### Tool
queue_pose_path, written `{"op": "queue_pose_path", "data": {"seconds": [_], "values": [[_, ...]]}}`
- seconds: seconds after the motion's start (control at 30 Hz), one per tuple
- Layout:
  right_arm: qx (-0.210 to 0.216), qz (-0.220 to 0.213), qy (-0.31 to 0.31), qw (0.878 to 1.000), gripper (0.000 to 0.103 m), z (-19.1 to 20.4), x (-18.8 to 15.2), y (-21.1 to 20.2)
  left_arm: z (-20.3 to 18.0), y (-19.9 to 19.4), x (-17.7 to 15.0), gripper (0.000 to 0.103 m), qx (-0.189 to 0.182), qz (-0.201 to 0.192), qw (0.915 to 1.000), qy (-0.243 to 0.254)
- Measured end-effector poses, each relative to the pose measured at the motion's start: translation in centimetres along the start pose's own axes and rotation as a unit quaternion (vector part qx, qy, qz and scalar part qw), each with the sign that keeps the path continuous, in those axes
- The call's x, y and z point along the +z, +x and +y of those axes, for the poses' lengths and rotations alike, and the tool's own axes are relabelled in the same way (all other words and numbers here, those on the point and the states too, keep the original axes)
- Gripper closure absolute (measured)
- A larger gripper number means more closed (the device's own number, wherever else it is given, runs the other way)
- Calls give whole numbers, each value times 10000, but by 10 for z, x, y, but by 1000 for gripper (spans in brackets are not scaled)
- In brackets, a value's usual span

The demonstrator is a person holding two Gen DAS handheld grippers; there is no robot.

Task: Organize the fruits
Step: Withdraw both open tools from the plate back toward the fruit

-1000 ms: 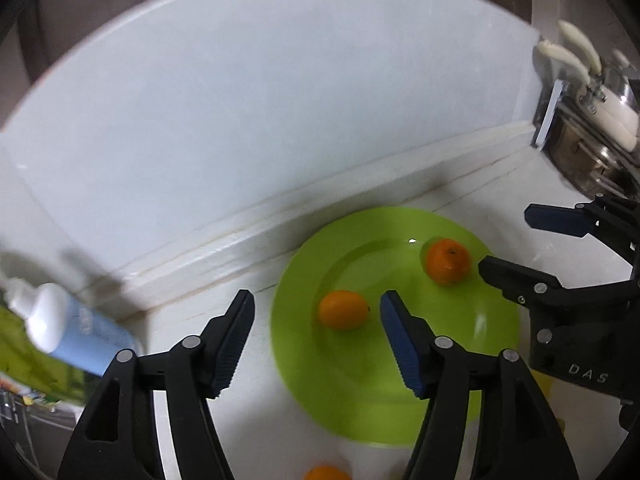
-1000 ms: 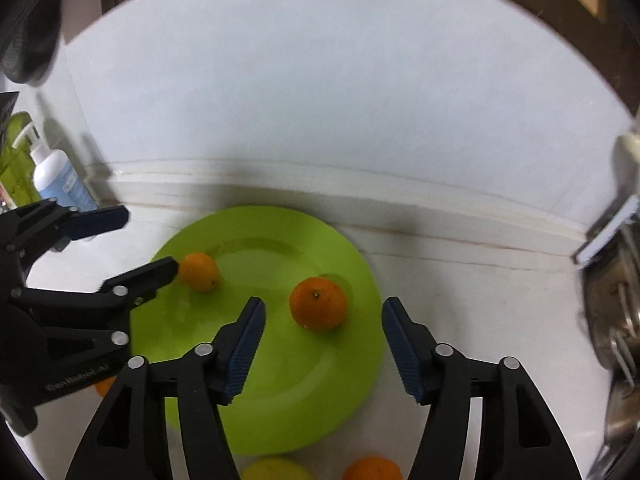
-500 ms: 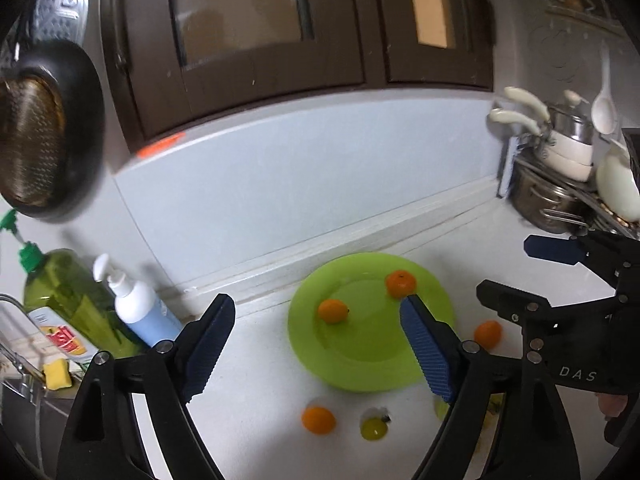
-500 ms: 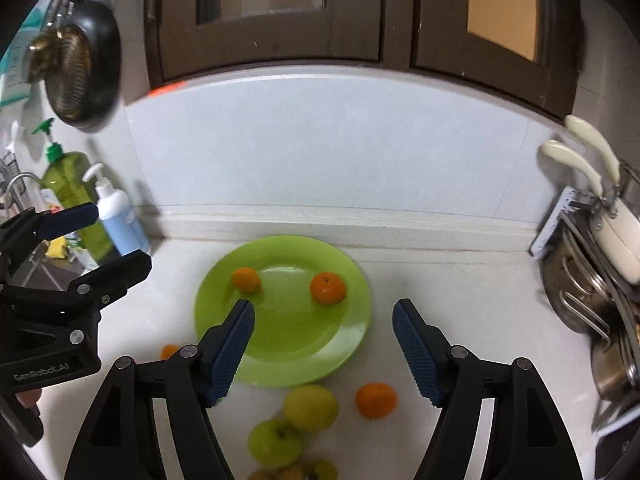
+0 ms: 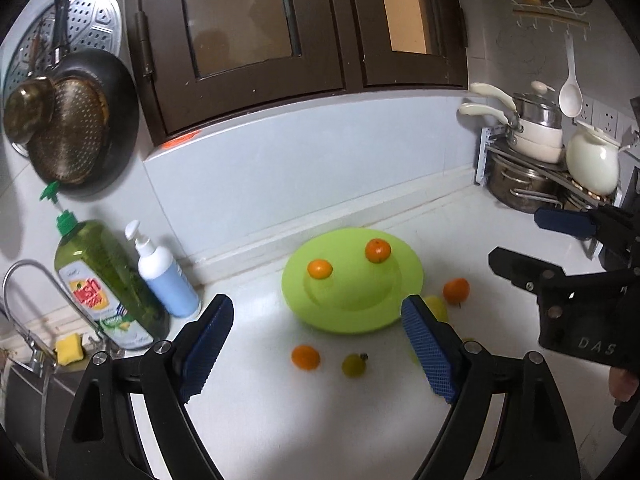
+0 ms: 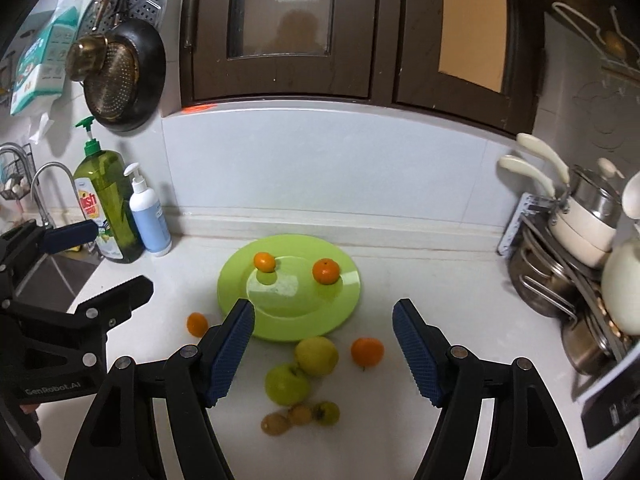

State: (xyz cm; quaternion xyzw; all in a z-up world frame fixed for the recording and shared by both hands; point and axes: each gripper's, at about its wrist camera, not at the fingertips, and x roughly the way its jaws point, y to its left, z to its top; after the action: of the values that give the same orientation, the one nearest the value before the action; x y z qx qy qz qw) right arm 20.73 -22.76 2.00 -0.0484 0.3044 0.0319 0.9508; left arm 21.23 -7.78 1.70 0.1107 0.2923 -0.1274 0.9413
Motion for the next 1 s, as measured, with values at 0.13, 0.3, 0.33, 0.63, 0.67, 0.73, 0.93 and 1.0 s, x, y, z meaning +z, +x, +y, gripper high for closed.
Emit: {"op": "queue_pose_path", "data": {"seconds": [0.13,0.3,0.33,0.63,0.67,0.73,0.93,1.0], "values": [[-33,9,37,10000,31,2,-13,-10,2,-8,-16,17,40,55,10000,-44],[-120,28,189,9997,31,8,-24,-16,8,-11,-27,17,16,136,9999,-26],[-166,43,232,9996,31,9,-24,-17,10,-12,-29,17,7,131,9999,-20],[-534,115,546,9970,31,10,-42,-20,12,-9,-42,17,-106,234,9997,-37],[-521,172,565,9969,31,9,-45,-18,10,-9,-44,17,-127,260,9996,-30],[-468,235,575,9970,31,5,-49,-15,4,-9,-47,17,-47,276,9996,-1],[-261,381,578,9973,31,-14,-58,-6,-15,-8,-53,17,24,341,9994,-17],[-250,407,589,9971,31,-19,-60,-3,-19,-6,-53,17,23,376,9993,-47]]}}
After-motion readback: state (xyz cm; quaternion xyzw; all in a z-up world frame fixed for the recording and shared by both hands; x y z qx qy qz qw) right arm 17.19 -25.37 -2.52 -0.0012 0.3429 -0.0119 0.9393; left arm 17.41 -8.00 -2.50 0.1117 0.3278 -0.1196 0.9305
